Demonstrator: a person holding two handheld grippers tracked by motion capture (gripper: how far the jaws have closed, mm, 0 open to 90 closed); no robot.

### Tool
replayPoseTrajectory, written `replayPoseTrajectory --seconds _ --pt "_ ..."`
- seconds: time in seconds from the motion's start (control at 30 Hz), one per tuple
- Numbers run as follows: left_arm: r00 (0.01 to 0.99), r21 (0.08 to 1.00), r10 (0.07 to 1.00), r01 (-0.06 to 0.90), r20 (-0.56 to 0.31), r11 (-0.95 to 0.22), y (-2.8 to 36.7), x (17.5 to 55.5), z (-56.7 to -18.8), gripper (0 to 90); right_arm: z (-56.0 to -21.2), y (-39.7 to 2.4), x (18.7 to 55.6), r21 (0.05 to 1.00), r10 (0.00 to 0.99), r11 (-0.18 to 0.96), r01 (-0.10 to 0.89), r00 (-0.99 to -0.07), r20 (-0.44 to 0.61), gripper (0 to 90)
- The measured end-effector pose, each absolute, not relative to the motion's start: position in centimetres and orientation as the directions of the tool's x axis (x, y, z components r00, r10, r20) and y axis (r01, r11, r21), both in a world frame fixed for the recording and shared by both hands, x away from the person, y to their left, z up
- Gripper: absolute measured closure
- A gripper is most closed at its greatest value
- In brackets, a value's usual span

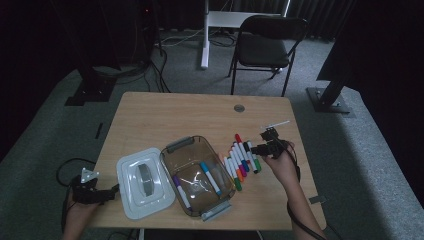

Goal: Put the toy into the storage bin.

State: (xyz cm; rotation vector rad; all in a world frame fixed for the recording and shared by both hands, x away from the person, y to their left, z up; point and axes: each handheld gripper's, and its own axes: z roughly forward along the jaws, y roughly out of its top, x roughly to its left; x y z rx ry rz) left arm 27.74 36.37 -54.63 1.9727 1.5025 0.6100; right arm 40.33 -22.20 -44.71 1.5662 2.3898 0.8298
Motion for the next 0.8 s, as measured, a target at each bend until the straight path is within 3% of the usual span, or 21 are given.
replayPoseTrajectory --seconds 0.13,0.4,0.8 --pt "0.261 0.686 0.965 0.7 0.012 -0.198 36.4 27.7 -54.6 0.7 -46.6 -22.9 41.4 0.498 0.897 0.264 0.826 -0.4 0.187 67.8" --pt "0.261 0.685 0.965 0.701 0.012 -0.198 36.4 27.7 -54.6 0.7 -49.4 -23.2 42.7 0.453 0.913 0.251 0.856 -0.365 0.183 68.7" --pt "0.262 0.686 0.965 0.7 0.012 -0.198 36.4 27.7 -54.6 0.7 -50.8 -23.3 43.7 0.408 0.928 0.239 0.881 -0.331 0.171 73.5"
